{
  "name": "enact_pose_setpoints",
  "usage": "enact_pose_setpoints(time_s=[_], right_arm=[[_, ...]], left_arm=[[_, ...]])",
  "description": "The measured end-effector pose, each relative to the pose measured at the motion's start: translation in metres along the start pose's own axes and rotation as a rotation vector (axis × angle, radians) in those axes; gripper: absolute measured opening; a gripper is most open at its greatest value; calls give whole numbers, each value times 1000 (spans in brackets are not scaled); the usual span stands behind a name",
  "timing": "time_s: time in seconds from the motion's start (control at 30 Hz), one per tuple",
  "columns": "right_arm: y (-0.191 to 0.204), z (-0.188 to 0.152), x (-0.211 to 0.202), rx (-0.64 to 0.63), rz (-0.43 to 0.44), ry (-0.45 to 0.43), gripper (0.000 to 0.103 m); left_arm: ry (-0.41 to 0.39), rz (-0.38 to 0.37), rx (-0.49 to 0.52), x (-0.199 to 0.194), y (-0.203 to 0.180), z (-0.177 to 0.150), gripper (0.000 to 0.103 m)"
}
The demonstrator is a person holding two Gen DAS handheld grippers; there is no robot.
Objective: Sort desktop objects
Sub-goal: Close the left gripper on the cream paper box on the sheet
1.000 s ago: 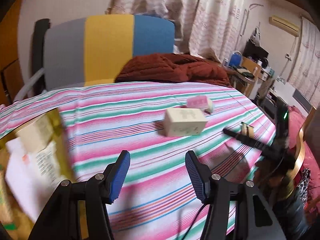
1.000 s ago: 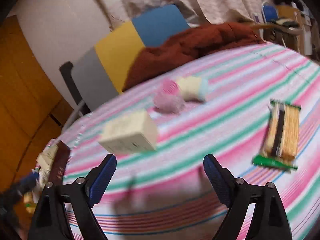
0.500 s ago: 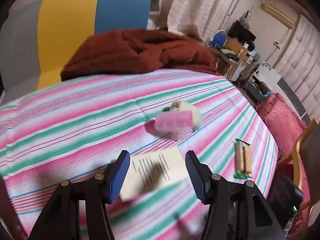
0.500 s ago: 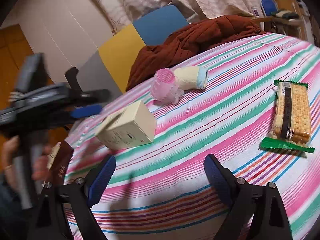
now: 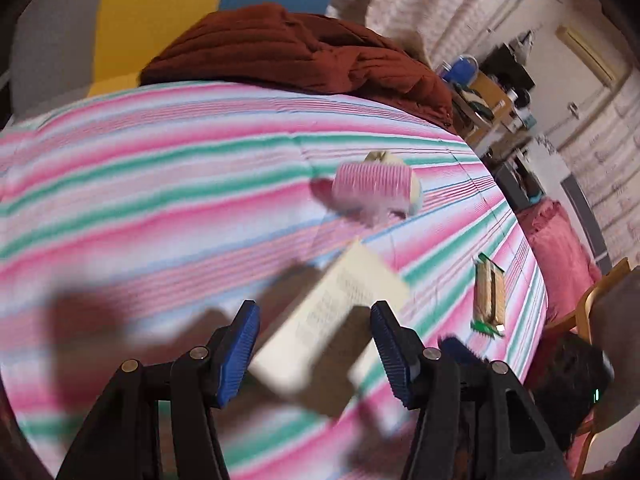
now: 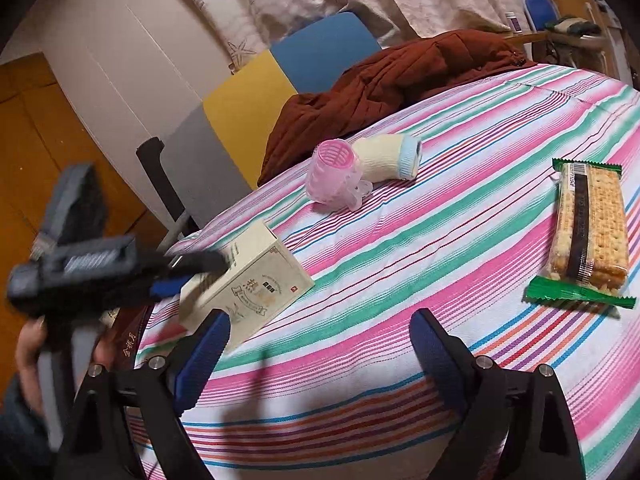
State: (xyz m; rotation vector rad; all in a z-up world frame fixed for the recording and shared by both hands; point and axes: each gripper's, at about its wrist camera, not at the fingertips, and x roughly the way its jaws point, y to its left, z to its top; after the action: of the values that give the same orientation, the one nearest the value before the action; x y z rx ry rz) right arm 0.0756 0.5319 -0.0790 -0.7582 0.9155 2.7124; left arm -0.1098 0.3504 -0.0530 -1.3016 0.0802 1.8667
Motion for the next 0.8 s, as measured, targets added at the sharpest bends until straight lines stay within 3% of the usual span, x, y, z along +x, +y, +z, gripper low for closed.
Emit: enact_pose_setpoints(time_s=[0.13,0.27,0.37,0.8], right_arm=[[0,0,0,4,-1,-1,93],[-1,0,0,8,-1,-3,93],[-1,1,0,10,-2,-3,93],[-3,0,-3,16,17,-11,93]], left_arm=[[-68,49,45,-28,-4,-32,58],[-118,118,165,-39,-15,-39,59],[-111,173,250,-31,-22,-31,59],[7,171,498,14,-40,-13,59]])
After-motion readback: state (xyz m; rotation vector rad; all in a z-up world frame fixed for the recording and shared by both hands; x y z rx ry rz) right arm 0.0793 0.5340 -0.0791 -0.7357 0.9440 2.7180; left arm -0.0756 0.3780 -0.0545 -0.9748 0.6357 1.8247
